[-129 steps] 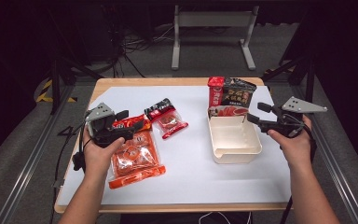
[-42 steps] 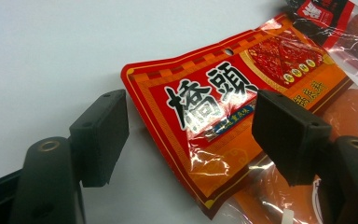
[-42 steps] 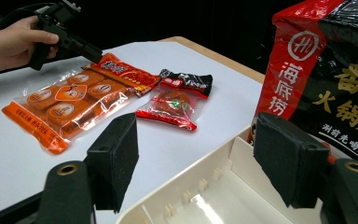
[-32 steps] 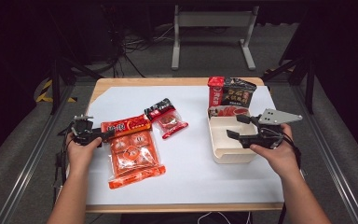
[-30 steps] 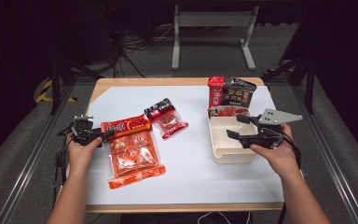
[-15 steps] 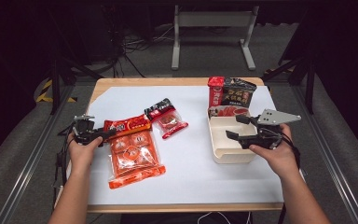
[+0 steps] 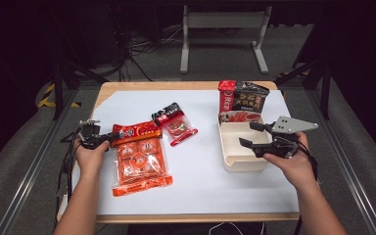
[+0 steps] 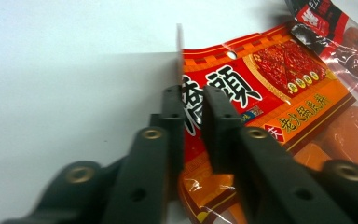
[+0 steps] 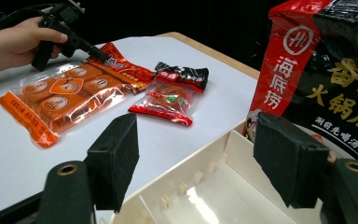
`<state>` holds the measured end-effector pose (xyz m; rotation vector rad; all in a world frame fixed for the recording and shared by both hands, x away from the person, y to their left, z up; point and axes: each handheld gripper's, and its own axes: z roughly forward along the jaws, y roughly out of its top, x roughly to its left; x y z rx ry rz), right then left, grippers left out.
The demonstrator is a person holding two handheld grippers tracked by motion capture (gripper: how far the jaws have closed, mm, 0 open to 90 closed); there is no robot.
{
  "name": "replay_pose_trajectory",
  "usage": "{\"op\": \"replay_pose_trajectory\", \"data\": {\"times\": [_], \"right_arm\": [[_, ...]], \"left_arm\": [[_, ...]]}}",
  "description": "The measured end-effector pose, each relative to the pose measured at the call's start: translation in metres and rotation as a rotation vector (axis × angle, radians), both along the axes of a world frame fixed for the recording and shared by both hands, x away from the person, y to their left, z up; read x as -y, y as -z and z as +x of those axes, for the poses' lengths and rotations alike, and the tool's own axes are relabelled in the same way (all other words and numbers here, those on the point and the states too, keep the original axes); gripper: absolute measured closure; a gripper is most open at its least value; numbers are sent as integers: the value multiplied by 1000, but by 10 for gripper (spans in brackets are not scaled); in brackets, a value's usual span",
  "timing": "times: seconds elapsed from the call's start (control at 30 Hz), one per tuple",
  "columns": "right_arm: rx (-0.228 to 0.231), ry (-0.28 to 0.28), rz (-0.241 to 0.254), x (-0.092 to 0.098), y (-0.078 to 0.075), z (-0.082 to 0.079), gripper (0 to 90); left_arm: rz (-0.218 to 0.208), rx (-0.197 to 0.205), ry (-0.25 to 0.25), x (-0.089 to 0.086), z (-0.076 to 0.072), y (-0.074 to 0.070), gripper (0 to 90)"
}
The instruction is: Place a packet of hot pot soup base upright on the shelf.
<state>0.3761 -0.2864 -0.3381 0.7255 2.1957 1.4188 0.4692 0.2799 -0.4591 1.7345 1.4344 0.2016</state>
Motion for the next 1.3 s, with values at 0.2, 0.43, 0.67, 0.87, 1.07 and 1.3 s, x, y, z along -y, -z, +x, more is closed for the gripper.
{"op": "replay_pose_trajectory", "data": {"times": [0.2, 0.43, 0.67, 0.87, 1.07, 1.3], "right_arm": [[-3, -8, -3, 0, 0, -1, 397], [-4, -53, 30, -2, 2, 0, 524], [-30, -104, 43, -6, 2, 0, 559], [-22, -99, 34, -6, 0, 1, 559], [-28, -105, 43, -9, 0, 2, 560], [-23, -116, 46, -13, -1, 3, 559]], "left_arm": [[5, 22, 10, -1, -3, -5, 900], [3, 42, 29, -6, -12, -16, 900], [9, 97, 20, -7, -22, -30, 900], [0, 152, 13, -7, -33, -45, 900], [-2, 203, 3, -6, -44, -58, 900], [-47, 269, 8, -7, -56, -71, 900]]}}
